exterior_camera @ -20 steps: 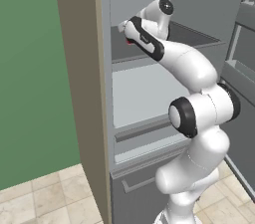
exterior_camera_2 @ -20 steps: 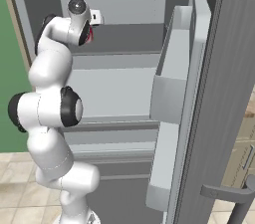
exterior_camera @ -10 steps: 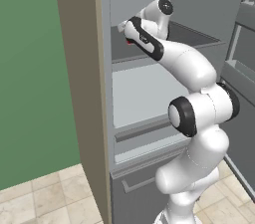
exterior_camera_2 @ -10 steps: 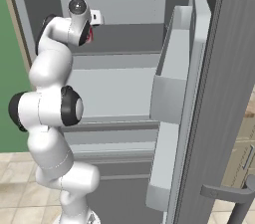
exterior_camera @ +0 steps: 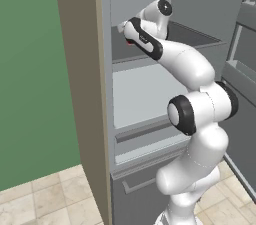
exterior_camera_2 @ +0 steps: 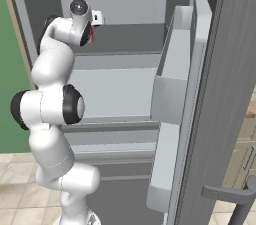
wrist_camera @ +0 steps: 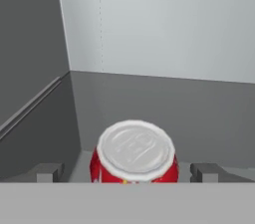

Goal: Open the fridge, grab two sodas, and place both sodas inside the bowl with ice on the dining counter.

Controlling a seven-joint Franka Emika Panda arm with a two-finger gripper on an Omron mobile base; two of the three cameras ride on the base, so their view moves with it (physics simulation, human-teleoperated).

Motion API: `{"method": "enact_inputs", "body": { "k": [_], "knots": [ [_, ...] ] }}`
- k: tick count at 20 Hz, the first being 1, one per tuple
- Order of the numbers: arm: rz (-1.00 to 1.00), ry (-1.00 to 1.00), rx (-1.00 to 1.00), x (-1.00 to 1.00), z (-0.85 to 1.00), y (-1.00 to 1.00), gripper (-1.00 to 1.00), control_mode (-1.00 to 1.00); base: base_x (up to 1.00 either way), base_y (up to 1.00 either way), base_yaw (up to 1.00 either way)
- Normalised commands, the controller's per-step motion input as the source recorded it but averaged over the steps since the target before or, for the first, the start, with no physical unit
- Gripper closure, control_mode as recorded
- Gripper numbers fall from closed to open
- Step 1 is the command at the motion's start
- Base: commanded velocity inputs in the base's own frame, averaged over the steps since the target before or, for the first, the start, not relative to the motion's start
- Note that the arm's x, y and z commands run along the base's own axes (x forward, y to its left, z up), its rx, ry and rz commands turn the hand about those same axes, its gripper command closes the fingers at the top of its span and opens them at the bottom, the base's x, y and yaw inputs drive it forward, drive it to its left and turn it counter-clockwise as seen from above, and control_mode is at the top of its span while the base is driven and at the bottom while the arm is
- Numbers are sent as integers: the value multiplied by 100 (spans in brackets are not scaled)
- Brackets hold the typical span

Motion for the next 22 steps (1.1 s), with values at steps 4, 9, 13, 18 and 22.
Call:
{"method": "enact_inputs", "body": {
  "k": [4, 9, 13, 18, 22],
  "knots": [
    [0, 0, 0, 1, -4, 0, 100, -100, 0, 0, 0],
    [0, 0, 0, 0, -6, 1, 100, -100, 0, 0, 0],
    [0, 2, 0, 0, -5, 1, 100, -100, 0, 0, 0],
    [0, 4, 0, 0, -4, 0, 100, -100, 0, 0, 0],
    [0, 0, 0, 0, -2, 0, 100, -100, 0, 0, 0]
  ]
}}
